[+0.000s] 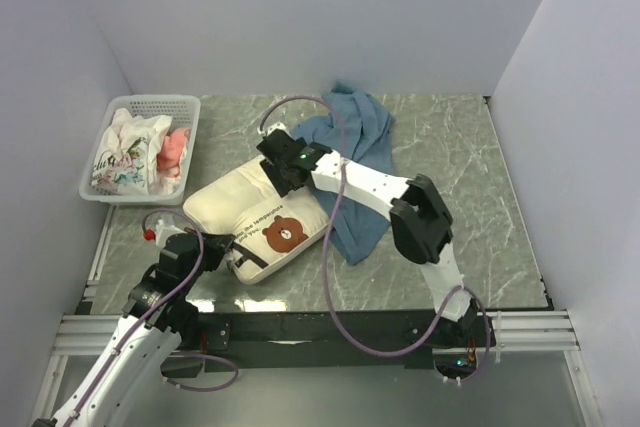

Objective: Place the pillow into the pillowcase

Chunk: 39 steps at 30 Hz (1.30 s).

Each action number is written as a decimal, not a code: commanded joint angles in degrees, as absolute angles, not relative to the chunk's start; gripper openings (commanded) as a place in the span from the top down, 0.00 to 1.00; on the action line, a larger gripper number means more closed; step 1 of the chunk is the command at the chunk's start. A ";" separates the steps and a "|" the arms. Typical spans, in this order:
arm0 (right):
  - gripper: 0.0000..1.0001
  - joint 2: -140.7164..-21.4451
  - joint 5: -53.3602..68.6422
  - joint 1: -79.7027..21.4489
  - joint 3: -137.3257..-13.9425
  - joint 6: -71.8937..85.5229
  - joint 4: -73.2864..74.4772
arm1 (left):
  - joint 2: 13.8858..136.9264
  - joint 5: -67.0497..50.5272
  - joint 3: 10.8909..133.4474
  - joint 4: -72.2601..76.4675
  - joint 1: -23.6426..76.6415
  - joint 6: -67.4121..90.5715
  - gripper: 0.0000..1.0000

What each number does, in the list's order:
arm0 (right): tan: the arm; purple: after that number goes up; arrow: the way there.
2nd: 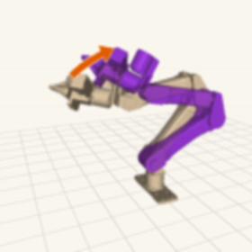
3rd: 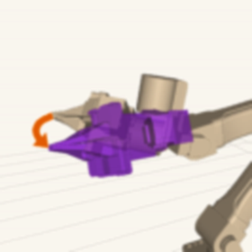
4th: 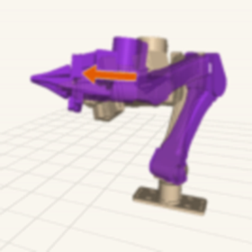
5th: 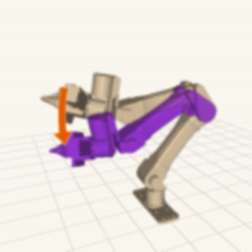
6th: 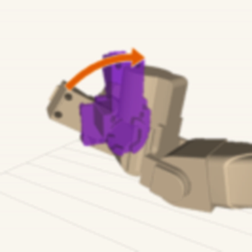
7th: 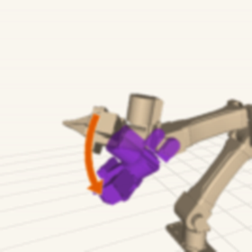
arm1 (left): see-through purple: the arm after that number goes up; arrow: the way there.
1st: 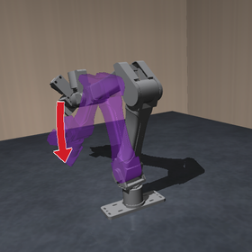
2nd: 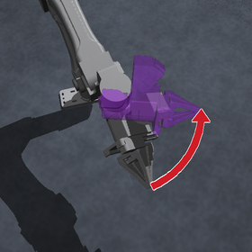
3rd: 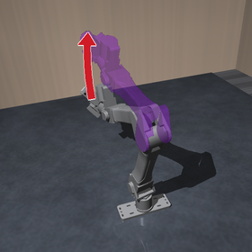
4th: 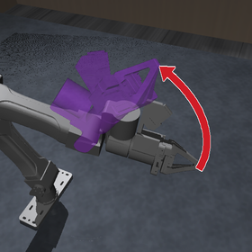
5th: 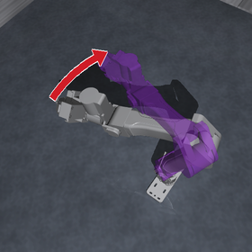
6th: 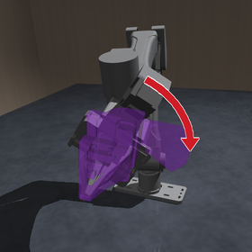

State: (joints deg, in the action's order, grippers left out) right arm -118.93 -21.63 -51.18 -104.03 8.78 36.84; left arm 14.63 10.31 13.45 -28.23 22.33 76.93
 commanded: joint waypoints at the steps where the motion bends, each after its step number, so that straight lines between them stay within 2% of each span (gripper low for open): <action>1: 0.21 -122.07 -26.28 -49.84 -111.44 5.72 41.66 | 15.29 10.99 15.82 -26.02 21.88 74.53 0.99; 4: 0.22 -126.82 -30.57 -49.92 -116.09 6.85 45.34 | 16.34 10.90 15.82 -24.96 21.97 74.01 0.99; 5: 0.27 -127.87 -35.98 -49.83 -118.02 8.42 46.31 | 16.70 10.99 16.43 -24.79 21.97 73.74 0.99; 7: 0.35 -129.46 -39.45 -49.14 -119.44 10.54 49.39 | 17.75 11.25 17.22 -24.87 21.88 72.87 0.99; 8: 0.45 -129.38 -40.77 -48.96 -119.10 11.94 49.74 | 18.10 11.34 17.92 -24.87 21.88 72.60 0.99; 11: 0.56 -127.18 -42.98 -48.34 -116.38 12.04 47.90 | 18.81 11.34 18.63 -24.70 21.88 71.72 0.99; 13: 0.66 -127.09 -37.72 -48.08 -117.50 11.43 49.04 | 19.60 10.90 18.63 -23.21 21.88 71.11 0.99; 14: 0.79 -127.26 -36.75 -48.25 -119.51 11.16 49.91 | 19.77 10.38 18.72 -22.42 21.88 70.84 0.99; 16: 0.86 -126.74 -33.07 -48.69 -120.93 10.64 51.77 | 21.08 10.20 18.98 -21.27 21.88 70.49 0.99; 17: 0.75 -126.22 -32.52 -49.74 -121.20 9.85 51.85 | 21.62 10.20 19.33 -21.27 21.97 70.40 0.99; 19: 0.61 -124.46 -33.13 -50.53 -121.64 10.02 53.17 | 22.67 10.37 19.77 -21.09 21.88 70.05 0.99; 20: 0.45 -123.76 -33.22 -50.80 -120.60 10.37 53.17 | 22.76 10.37 19.86 -20.92 21.88 69.96 0.99; 23: 0.30 -121.12 -34.45 -50.54 -115.95 11.42 52.12 | 22.33 10.72 19.95 -21.27 21.88 69.96 0.99; 27: 0.27 -120.50 -33.31 -49.40 -109.96 11.87 49.40 | 21.10 10.99 19.95 -21.62 21.88 69.87 0.99; 29: 0.31 -122.24 -32.79 -48.61 -109.68 11.95 49.13 | 21.01 10.99 19.86 -21.53 21.88 69.70 0.99; 30: 0.33 -123.04 -32.09 -47.99 -110.38 11.78 49.30 | 21.18 10.90 19.78 -21.19 21.88 69.52 0.99; 31: 0.42 -124.00 -31.38 -47.81 -113.00 11.52 49.92 | 21.44 10.72 19.86 -20.92 21.88 69.43 0.99; 33: 0.62 -126.64 -31.82 -47.99 -117.05 12.04 54.74 | 22.23 10.72 20.30 -20.39 21.89 68.91 0.99; 34: 0.78 -126.91 -31.21 -48.08 -120.38 12.21 55.54 | 22.67 11.07 20.82 -20.30 21.88 68.65 0.99; 36: 0.94 -125.08 -24.84 -49.21 -124.25 13.09 58.61 | 24.07 11.16 21.62 -18.56 21.88 67.16 0.99; 37: 1.00 -123.68 -22.18 -50.96 -126.02 13.62 58.88 | 24.52 11.08 23.01 -18.02 21.88 66.45 0.99; 39: 1.00 -117.44 -13.33 -52.99 -125.86 13.10 55.65 | 26.36 10.90 25.74 -17.14 21.88 63.47 0.99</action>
